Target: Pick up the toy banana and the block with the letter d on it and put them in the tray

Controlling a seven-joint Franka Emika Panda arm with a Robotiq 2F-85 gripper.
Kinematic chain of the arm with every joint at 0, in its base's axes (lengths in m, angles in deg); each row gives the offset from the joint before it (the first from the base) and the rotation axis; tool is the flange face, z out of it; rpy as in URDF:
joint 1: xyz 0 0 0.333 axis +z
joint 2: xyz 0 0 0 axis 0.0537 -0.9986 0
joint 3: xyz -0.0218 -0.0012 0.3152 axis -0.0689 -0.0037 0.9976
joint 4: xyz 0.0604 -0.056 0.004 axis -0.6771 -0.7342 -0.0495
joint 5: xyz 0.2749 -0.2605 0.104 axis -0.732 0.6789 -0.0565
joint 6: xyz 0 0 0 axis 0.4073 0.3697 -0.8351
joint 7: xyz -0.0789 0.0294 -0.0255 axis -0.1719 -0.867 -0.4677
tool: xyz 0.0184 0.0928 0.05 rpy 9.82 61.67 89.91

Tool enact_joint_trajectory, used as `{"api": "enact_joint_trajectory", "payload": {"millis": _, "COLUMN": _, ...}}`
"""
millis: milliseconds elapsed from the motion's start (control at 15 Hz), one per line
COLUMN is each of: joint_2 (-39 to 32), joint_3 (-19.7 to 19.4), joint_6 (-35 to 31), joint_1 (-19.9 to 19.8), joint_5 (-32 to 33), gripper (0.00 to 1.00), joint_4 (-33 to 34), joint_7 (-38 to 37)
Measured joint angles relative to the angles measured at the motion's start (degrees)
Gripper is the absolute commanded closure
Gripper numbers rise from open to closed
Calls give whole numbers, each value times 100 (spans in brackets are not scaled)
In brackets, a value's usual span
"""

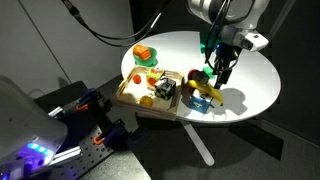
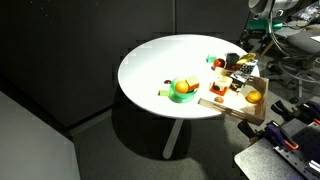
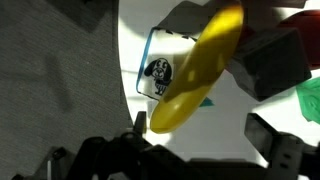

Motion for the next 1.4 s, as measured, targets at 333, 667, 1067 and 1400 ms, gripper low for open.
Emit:
{"api": "enact_joint_trajectory", "payload": {"millis": 333, "joint_2": -109, "joint_3": -57, "joint_6": -36, "joint_1": 0, "joint_5": -78, "gripper": 0, "joint_4": -4, "joint_7": -321}}
{"api": "enact_joint_trajectory", "payload": {"millis": 667, "joint_2": -189, "joint_3": -85, "joint_6": -169, "joint_1": 0, "joint_5": -78, "gripper": 0, "joint_4": -21, "joint_7": -565}}
{"api": "enact_joint_trajectory", "payload": {"millis": 1067, "joint_2": -343, "joint_3": -83, "joint_6": -288, "joint_1": 17, "joint_5": -78, "gripper": 0, "joint_4": -22, "joint_7": -688}}
{"api": "enact_joint_trajectory", "payload": {"millis": 1400, "joint_2": -442, "joint_3": -83, "joint_6": -295, "joint_1": 52, "joint_5": -78, "gripper": 44, "joint_4": -19, "joint_7": -720}}
